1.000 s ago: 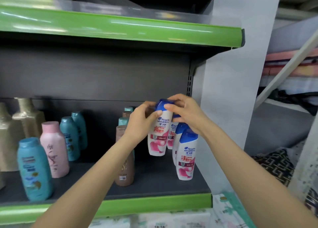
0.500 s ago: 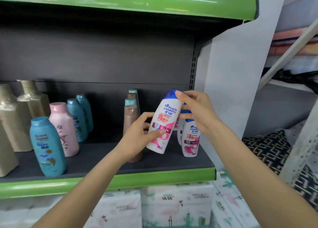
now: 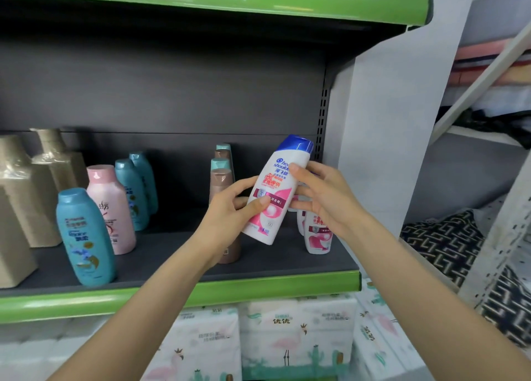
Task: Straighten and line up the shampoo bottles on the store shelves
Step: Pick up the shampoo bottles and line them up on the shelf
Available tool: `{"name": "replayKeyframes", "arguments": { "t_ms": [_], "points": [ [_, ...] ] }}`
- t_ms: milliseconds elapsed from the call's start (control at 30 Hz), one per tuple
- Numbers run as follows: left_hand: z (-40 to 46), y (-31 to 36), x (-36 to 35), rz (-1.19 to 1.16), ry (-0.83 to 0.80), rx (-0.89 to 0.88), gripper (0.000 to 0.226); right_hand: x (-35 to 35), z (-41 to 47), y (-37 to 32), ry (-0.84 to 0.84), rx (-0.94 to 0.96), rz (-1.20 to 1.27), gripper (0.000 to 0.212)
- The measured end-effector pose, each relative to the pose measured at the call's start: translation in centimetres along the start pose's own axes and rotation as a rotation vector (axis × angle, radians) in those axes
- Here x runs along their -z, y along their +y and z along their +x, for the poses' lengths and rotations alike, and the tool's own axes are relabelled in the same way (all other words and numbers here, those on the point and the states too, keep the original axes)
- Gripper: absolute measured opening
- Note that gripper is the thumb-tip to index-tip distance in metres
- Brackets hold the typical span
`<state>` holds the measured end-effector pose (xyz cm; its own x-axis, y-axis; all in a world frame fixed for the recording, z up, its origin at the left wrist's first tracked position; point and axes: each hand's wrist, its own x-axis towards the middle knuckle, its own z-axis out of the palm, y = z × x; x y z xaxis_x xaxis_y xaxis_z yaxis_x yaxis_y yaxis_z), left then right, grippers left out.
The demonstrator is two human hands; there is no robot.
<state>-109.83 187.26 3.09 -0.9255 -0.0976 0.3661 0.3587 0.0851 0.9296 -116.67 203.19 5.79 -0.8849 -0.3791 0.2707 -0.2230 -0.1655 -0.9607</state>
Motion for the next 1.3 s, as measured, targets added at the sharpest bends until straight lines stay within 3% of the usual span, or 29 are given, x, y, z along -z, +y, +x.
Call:
{"name": "replayKeyframes", "arguments": {
  "t_ms": [233,467,567,733,900,1067,1200,1300],
  "points": [
    [-0.7,-0.3,-0.3,0.181,0.061,-0.084,0.049,-0.6,-0.2,0.1,0.144,0.023,-0.015,0.031],
    [-1.3,0.3,-0.5,0.370,0.021,-0.079,0.070,-1.0,-0.1,-0.3,0.217,0.003,-0.001,0.032],
    [-1.3,0.4,-0.1,0.300,0.024,-0.058,0.060,-0.7,-0.3,-0.3,0.134,-0.021,0.081,0.034],
    [-1.4,0.5,0.4,-0.080,-0.063,0.077,0.039,-0.1,-0.3,-0.4,-0.079,-0.054,0.328,0.051],
    [-1.2,0.0,0.8,-0.095,-0.114,0.107,0.031,-0.3,0.0,-0.2,0.019,-0.025,0.301,0.035],
    [-0.8,-0.4,0.9,0.254,-0.008,-0.101,0.039,-0.7,0.4,-0.2,0.148,0.005,0.197,0.046],
    [-0.9,-0.3,1.2,0.048,-0.028,-0.036,0.027,0.0,0.4,-0.3,0.043,0.025,0.213,0.021],
    [-0.8,-0.2,1.7,-0.092,-0.047,0.028,0.035,0.6,0.1,-0.1,-0.031,0.022,0.243,0.016]
  ]
}}
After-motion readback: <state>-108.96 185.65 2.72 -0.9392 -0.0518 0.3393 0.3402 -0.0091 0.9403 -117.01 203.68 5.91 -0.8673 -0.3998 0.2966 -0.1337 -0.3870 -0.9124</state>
